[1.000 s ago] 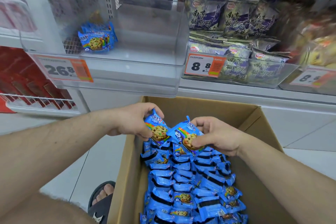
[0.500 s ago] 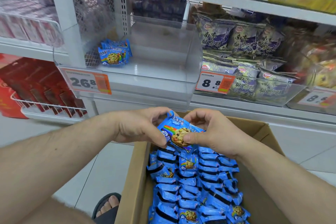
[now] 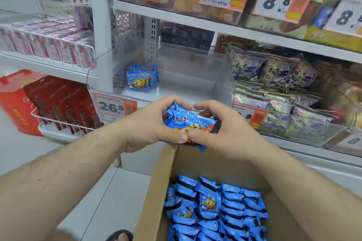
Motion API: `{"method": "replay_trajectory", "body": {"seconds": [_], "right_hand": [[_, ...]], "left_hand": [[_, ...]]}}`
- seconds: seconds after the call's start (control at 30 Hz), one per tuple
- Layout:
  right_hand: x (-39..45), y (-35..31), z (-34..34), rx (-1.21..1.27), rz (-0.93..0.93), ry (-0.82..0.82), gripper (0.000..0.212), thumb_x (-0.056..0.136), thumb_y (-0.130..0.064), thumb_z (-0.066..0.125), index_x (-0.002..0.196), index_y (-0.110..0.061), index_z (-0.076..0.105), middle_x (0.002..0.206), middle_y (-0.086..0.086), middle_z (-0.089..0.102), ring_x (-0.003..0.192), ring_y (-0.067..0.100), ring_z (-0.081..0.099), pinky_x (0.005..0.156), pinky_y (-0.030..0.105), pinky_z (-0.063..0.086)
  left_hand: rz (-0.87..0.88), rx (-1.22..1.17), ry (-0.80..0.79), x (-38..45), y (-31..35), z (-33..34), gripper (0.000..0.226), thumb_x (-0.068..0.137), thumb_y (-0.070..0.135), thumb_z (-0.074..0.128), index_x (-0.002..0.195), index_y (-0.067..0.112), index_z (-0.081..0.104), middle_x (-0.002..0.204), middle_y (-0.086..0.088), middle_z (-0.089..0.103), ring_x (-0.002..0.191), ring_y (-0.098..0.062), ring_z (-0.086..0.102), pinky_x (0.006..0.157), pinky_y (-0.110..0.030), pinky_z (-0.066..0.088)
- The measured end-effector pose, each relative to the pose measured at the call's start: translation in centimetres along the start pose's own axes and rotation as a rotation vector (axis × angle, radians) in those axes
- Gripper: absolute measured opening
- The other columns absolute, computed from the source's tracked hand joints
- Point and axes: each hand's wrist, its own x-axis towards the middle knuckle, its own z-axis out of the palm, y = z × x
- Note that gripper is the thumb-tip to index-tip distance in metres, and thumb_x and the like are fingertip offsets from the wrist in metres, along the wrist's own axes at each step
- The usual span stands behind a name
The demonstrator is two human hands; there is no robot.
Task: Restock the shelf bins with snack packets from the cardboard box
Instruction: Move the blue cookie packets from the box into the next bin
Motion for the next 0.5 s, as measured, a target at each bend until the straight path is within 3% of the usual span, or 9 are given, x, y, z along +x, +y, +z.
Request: {"method": "replay_trajectory", "body": {"seconds": [0.1, 0.2, 0.3, 0.4, 0.5], "right_hand": [[1.8, -1.6, -0.7, 0.025, 0.009, -0.099, 0.064, 0.070, -0.049, 0.080, 0.125, -0.026, 0.057, 0.108, -0.004, 0.066, 0.090, 0.006, 0.066, 0.085, 0.028, 0.053], [3.5, -3.3, -1.5, 0.098, -0.021, -0.207, 0.043, 0.074, -0.032, 0.083, 0.114, -0.026, 0.067, 0.100, -0.005, 0.073, 0.092, 0.013, 0.069, 0.089, 0.038, 0.055], [5.3, -4.9, -2.2, 0.073, -0.043, -0.295, 0.030, 0.075, -0.024, 0.082, 0.104, -0.022, 0.072, 0.095, -0.002, 0.075, 0.085, 0.014, 0.069, 0.087, 0.038, 0.054], [7.5, -6.0, -2.8, 0.080, -0.041, -0.258, 0.028, 0.074, -0.019, 0.083, 0.100, -0.014, 0.072, 0.090, 0.003, 0.076, 0.079, 0.011, 0.066, 0.080, 0.033, 0.055], [11.2, -5.9, -2.6, 0.103, 0.033, -0.084, 0.027, 0.073, -0.022, 0.084, 0.095, -0.012, 0.072, 0.075, -0.002, 0.072, 0.065, 0.007, 0.062, 0.056, 0.018, 0.047]], "left_hand": [[0.047, 0.024, 0.056, -0.4, 0.9, -0.9, 0.054, 0.066, -0.013, 0.077, 0.108, 0.015, 0.057, 0.103, -0.015, 0.065, 0.074, -0.016, 0.066, 0.059, -0.028, 0.055], [0.083, 0.025, 0.111, -0.7, 1.6, -1.8, 0.056, 0.064, -0.010, 0.081, 0.108, 0.018, 0.059, 0.113, -0.022, 0.060, 0.074, -0.017, 0.066, 0.063, -0.028, 0.056], [0.119, 0.001, 0.187, -0.9, 2.0, -2.3, 0.066, 0.056, 0.001, 0.087, 0.110, 0.026, 0.059, 0.117, -0.020, 0.058, 0.075, -0.013, 0.068, 0.063, -0.028, 0.057], [0.235, 0.231, 0.480, -0.4, 2.1, -3.2, 0.068, 0.059, 0.022, 0.087, 0.116, 0.036, 0.054, 0.113, 0.001, 0.062, 0.077, -0.007, 0.069, 0.060, -0.028, 0.055], [0.322, 0.554, 0.835, 0.4, 1.2, -5.0, 0.046, 0.068, 0.036, 0.082, 0.106, 0.037, 0.055, 0.091, 0.013, 0.063, 0.078, -0.002, 0.065, 0.074, -0.026, 0.052]]}}
